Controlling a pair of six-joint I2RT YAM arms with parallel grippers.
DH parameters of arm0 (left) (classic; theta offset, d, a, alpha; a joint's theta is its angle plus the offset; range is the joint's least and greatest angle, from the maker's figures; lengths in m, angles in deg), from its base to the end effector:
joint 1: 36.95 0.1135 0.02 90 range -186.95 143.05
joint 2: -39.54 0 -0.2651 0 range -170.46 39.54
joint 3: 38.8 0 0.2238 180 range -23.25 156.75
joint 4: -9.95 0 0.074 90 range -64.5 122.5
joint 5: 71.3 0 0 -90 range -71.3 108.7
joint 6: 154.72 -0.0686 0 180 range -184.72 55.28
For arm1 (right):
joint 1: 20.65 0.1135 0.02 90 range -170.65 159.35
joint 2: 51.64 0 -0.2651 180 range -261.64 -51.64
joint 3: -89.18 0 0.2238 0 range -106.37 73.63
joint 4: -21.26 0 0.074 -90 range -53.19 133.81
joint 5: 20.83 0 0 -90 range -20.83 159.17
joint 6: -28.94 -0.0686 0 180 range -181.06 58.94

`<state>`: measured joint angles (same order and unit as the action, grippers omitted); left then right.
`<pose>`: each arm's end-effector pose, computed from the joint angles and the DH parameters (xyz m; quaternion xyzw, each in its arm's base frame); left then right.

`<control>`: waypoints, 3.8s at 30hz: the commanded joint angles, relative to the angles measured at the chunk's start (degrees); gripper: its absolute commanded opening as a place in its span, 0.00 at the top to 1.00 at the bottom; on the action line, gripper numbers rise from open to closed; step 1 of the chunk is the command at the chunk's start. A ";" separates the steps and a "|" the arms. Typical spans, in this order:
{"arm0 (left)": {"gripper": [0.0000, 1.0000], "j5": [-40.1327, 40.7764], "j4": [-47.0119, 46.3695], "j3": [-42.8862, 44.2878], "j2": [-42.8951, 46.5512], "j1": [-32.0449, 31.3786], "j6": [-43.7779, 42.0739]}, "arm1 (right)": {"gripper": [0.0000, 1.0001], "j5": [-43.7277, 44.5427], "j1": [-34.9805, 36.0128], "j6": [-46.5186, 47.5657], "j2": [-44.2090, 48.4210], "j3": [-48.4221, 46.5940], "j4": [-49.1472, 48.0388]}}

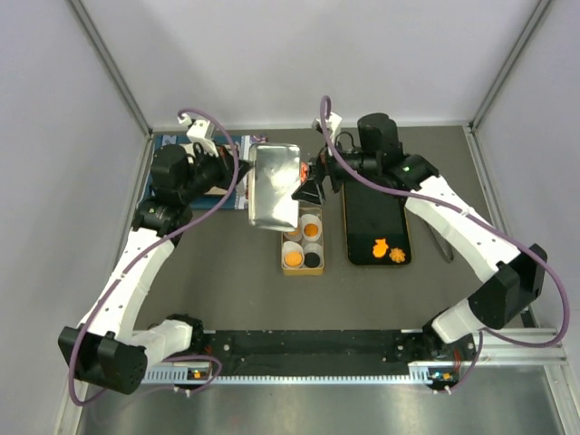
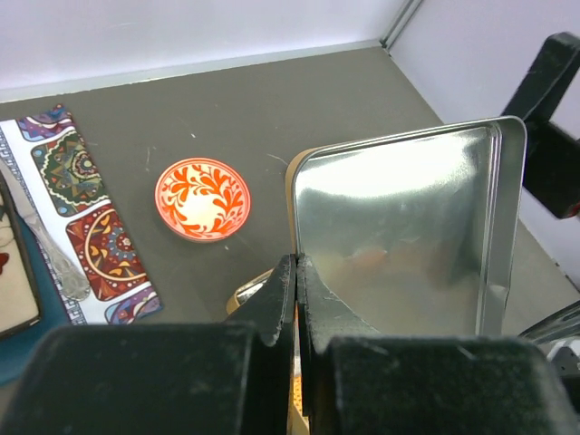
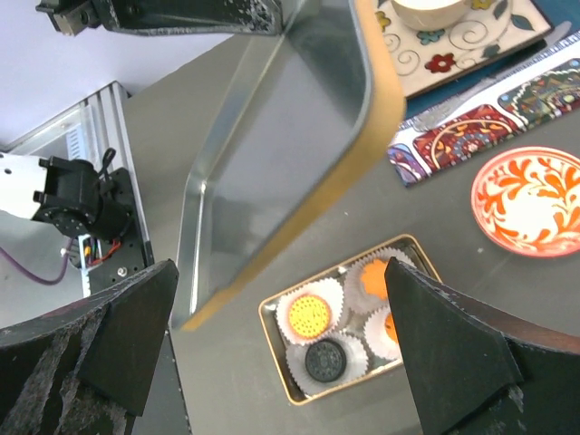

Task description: Pack the cookies

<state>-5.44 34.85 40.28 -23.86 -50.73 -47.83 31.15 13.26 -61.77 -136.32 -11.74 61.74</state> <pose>0.2377 -0.0872 0.3891 0.1152 0.7482 -0.3212 0.5690 0.2478 0.2175 0.3875 -0.3963 0.7104 0.4139 0.4086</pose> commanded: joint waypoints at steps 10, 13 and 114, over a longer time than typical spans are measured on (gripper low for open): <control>1.00 0.50 -4.69 2.22 1.61 -0.46 4.39 | 0.37 2.68 5.99 0.36 -3.04 -2.89 -5.42; 1.00 -0.03 -4.95 1.87 1.87 -0.46 4.47 | 0.53 3.48 5.99 0.45 -2.50 -2.35 -4.98; 1.00 -46.88 -4.65 4.95 -17.38 3.49 20.72 | 0.41 55.77 28.84 101.98 13.05 47.31 -69.15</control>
<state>-52.30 45.27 49.44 -44.78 -49.73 -36.03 83.12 41.50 43.87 -125.83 39.80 -9.51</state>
